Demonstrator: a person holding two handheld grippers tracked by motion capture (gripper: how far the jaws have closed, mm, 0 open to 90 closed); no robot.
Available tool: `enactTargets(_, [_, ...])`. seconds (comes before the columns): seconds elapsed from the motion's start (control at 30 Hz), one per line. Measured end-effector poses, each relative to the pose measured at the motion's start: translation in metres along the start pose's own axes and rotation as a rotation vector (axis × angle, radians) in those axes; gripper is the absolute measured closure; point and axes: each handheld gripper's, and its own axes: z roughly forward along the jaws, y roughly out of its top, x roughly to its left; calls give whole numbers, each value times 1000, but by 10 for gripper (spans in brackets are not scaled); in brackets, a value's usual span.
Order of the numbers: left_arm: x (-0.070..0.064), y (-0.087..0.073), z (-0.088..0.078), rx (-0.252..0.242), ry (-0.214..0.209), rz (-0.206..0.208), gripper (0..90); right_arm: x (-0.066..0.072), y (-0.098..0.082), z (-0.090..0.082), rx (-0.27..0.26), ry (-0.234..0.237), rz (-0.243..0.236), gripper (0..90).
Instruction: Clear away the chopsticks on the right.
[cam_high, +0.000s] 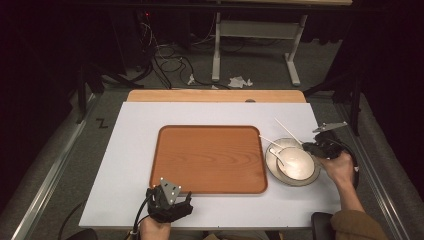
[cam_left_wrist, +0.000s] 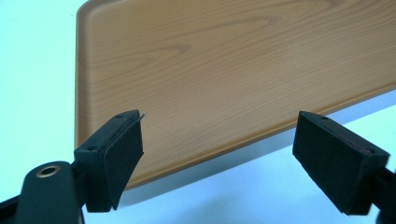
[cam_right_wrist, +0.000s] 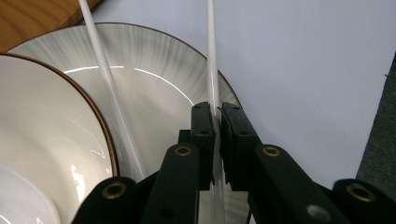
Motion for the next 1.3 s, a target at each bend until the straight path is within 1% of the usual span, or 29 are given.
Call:
enactTargets(0.07, [0, 0, 0, 0, -2, 2, 164, 0, 0, -1, -6, 3, 0, 849])
enactTargets(0.1, [0, 0, 1, 0, -3, 3, 163, -1, -1, -5, -25, 3, 11, 850])
enactTargets(0.2, [-1, 1, 2, 2, -6, 5, 164, 0, -2, -7, -37, 6, 12, 850])
enactTargets(0.4, [-3, 4, 4, -2, -24, 21, 164, 5, -6, -18, -61, 10, 18, 850])
enactTargets(0.43, [-3, 5, 6, -1, -32, 27, 164, 6, -7, -20, -72, 9, 23, 851])
enactTargets(0.53, [-5, 8, 8, -3, -43, 38, 164, 7, -12, -31, -130, 33, 53, 851])
enactTargets(0.67, [-8, 12, 13, -7, -65, 57, 164, 12, -19, -45, -167, 26, 78, 851])
enactTargets(0.7, [-9, 13, 14, -6, -71, 65, 163, 13, -21, -48, -169, 29, 77, 851])
enactTargets(0.93, [-16, 21, 21, -13, -115, 99, 163, 26, -33, -67, -194, 12, 91, 851])
enactTargets(1.0, [-18, 23, 23, -14, -127, 111, 163, 30, -37, -72, -200, 13, 93, 851])
enactTargets(1.03, [-19, 24, 24, -13, -133, 116, 164, 35, -40, -78, -205, 15, 96, 851])
enactTargets(1.07, [-20, 25, 25, -17, -139, 120, 164, 35, -40, -78, -205, 15, 96, 851])
enactTargets(1.2, [-25, 29, 30, -19, -163, 142, 164, 48, -47, -88, -212, 11, 77, 851])
enactTargets(1.3, [-28, 31, 33, -21, -180, 155, 164, 59, -52, -95, -221, 17, 76, 850])
